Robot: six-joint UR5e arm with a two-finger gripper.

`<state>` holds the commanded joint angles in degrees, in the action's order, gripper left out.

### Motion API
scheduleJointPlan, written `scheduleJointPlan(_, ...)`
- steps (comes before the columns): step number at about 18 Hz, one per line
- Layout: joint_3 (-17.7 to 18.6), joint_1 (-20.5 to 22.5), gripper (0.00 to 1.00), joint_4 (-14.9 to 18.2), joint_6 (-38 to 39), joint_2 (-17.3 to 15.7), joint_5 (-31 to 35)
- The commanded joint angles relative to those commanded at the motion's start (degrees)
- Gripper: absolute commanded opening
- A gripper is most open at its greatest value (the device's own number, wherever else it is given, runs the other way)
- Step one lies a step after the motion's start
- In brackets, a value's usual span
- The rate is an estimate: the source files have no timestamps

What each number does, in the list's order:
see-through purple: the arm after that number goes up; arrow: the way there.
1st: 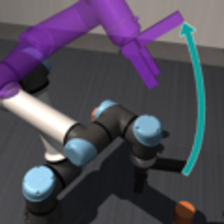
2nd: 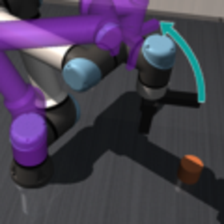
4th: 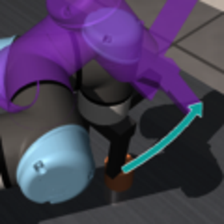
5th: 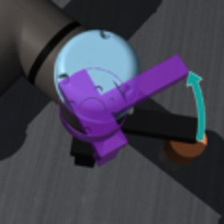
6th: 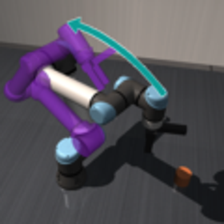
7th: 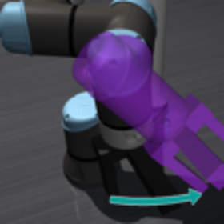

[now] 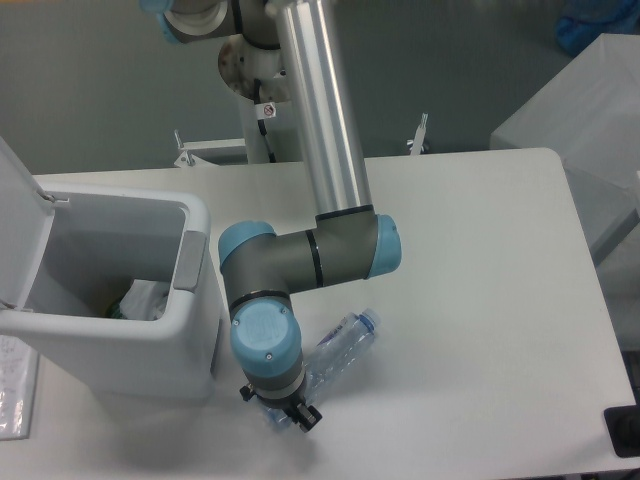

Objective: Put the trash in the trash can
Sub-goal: 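Lift the water bottle and carry it over the bin opening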

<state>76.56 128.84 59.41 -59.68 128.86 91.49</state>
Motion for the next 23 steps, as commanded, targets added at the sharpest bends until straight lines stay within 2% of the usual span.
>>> scheduleJointPlan(2, -0.6, 1.0, 0.58, 0.0, 0.0, -1.7, -1.3)
scheduleJointPlan(8, -3.0, 5.0, 0.59, -0.1, 2.5, -7.7, -13.1)
scheduleJointPlan(12, -6.3, 9.0, 0.59, 0.0, 6.3, -10.3, -26.0)
scheduleJointPlan(15, -6.6, 11.6, 0.59, 0.0, 7.5, -13.5, -33.8)
scheduleJointPlan(19, -6.6, 12.1, 0.59, -0.1, 11.2, -16.5, -42.1)
scheduleJointPlan(20, -6.5, 11.9, 0.59, -0.1, 14.1, -20.1, -48.6)
scheduleJointPlan(23, -6.5, 11.7, 0.60, -0.1, 16.7, -22.2, -53.2)
